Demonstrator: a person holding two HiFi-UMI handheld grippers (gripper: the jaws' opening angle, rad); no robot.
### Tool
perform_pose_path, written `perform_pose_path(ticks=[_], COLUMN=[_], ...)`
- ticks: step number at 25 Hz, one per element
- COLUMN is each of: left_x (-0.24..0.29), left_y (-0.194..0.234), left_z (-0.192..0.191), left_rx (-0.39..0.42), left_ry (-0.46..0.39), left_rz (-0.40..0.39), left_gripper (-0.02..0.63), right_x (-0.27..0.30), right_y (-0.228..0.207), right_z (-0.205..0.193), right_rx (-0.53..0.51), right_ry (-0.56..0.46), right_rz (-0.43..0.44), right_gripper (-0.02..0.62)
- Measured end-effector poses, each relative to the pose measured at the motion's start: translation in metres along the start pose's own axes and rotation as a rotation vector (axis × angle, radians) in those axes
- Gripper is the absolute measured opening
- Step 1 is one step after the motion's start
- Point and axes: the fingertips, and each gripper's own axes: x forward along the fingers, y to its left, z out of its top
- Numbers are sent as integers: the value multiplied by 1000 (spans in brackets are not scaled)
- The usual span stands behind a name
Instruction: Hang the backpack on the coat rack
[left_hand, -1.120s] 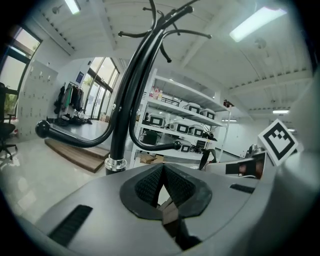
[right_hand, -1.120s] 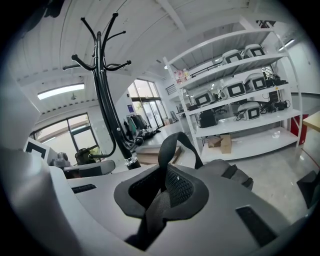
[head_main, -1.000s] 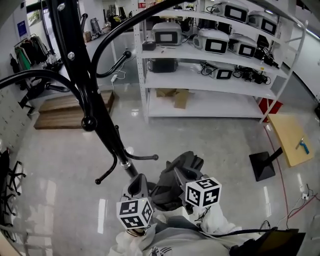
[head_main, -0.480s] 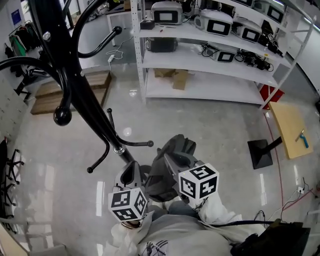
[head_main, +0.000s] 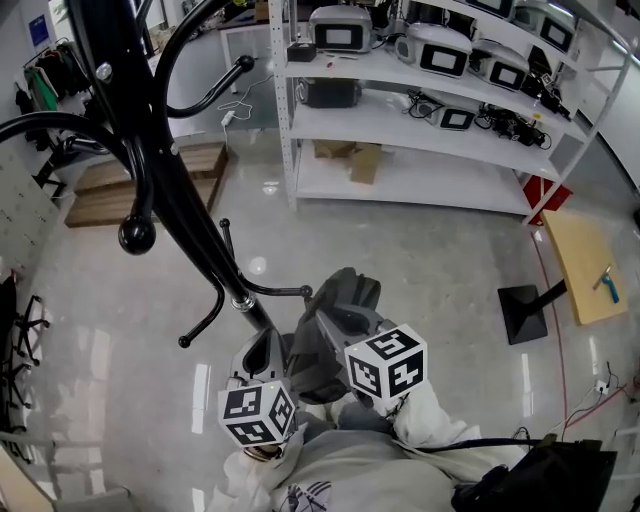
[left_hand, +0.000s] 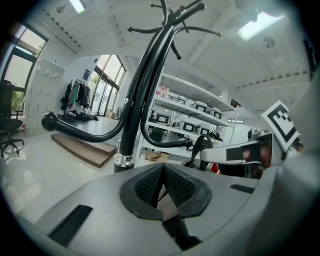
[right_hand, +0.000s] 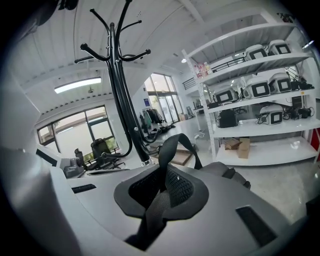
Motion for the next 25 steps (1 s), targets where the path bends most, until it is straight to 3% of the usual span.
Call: perform_pose_path(ticks=[25], left_x=[-13], left_y=[33], left_z=[-1], left_rx=[-46], left_ry=[-14], left_rz=[66], left_gripper=[2], right_x=[35], right_y=[40], right_z=[0], right_rx=[-63], right_ry=[47], right_rz=[82], right_gripper=[29])
